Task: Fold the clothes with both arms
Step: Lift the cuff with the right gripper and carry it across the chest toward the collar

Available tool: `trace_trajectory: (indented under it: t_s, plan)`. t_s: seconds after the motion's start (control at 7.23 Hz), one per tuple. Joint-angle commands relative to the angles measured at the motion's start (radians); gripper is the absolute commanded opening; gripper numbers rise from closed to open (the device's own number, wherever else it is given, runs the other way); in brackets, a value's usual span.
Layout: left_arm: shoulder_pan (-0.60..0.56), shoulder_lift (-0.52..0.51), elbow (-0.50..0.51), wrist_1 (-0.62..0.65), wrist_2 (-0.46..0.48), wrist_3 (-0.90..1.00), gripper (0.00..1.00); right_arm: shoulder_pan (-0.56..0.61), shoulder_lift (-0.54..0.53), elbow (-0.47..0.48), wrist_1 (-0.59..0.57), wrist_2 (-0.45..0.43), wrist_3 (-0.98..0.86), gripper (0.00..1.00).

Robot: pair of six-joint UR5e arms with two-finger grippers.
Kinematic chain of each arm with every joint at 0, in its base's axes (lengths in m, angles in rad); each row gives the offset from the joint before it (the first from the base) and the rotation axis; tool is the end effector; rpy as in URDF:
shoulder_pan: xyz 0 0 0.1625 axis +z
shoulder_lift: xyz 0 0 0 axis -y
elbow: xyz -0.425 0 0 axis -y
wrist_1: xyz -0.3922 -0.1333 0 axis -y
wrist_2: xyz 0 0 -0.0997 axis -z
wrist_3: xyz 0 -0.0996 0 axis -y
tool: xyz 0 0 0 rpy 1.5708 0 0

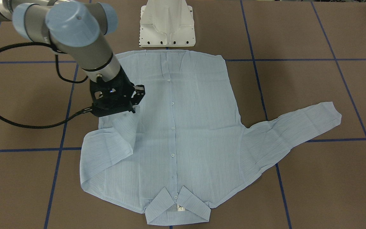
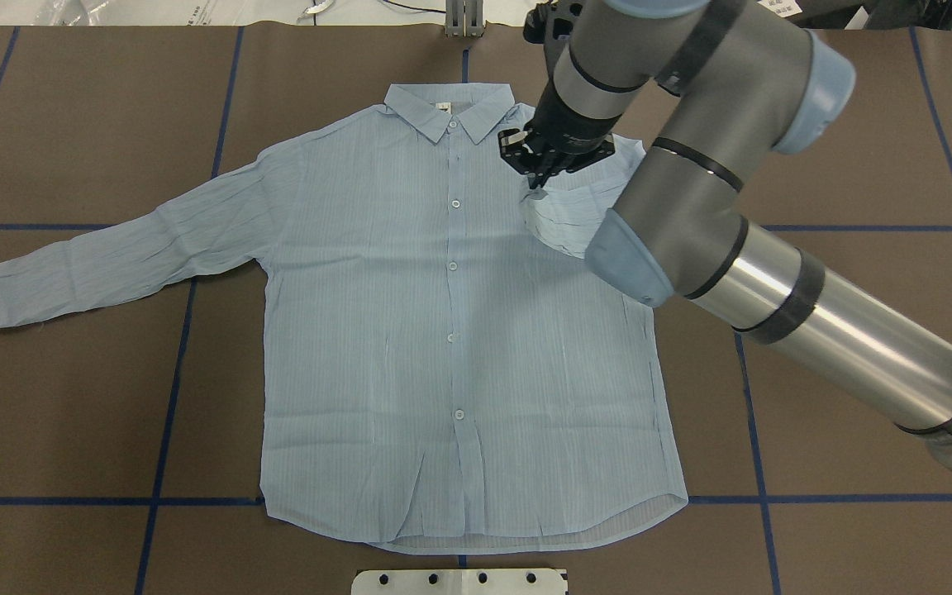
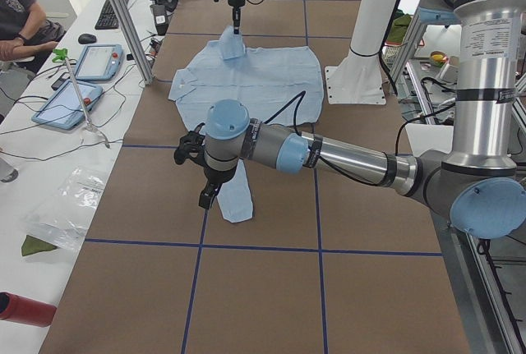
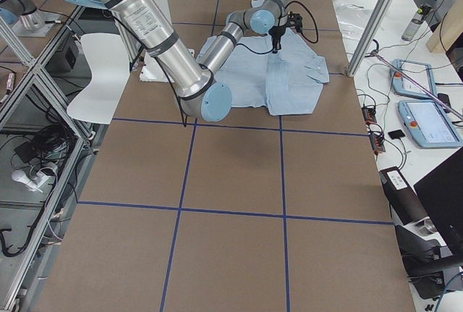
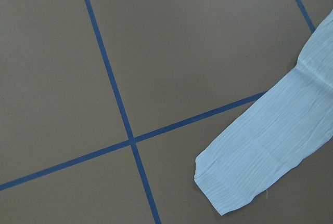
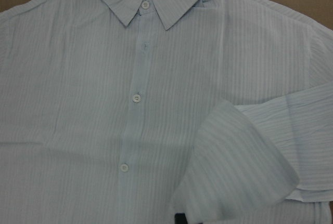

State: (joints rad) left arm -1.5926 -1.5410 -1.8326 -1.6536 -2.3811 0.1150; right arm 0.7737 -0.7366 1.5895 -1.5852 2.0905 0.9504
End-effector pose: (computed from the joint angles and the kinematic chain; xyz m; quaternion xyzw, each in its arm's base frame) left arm -0.0717 -0.4836 0.5315 0.1703 0.3785 0.1040 0.9038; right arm -0.4448 -0.5517 0.1363 0.0726 -0.4523 -0.0367 0.8881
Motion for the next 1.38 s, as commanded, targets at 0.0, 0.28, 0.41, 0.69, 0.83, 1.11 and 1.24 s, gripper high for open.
trace_trajectory:
  t_s: [0.0, 0.28, 0.41, 0.69, 0.83, 1.11, 1.24]
  plan:
    - [-0.012, 0.010, 0.004, 0.000, 0.000, 0.000, 1.00, -0.036, 0.101, -0.200, 0.205, -0.039, 0.106, 0.00]
    - [-0.013, 0.015, 0.006, 0.000, 0.002, 0.000, 1.00, -0.057, 0.192, -0.331, 0.243, -0.095, 0.114, 0.00]
    - [-0.013, 0.015, 0.007, 0.000, 0.002, 0.000, 1.00, -0.057, 0.198, -0.341, 0.275, -0.124, 0.122, 0.00]
    - [-0.012, 0.013, 0.012, 0.000, 0.002, -0.001, 1.00, -0.070, 0.221, -0.376, 0.312, -0.161, 0.159, 0.00]
    - [-0.012, 0.009, 0.015, 0.000, 0.002, -0.001, 1.00, -0.071, 0.229, -0.384, 0.374, -0.180, 0.181, 0.00]
    - [-0.012, 0.002, 0.026, 0.000, 0.003, -0.001, 1.00, -0.143, 0.227, -0.445, 0.456, -0.253, 0.186, 0.00]
    - [-0.013, 0.004, 0.026, 0.000, 0.003, -0.001, 1.00, -0.158, 0.226, -0.457, 0.456, -0.253, 0.186, 0.00]
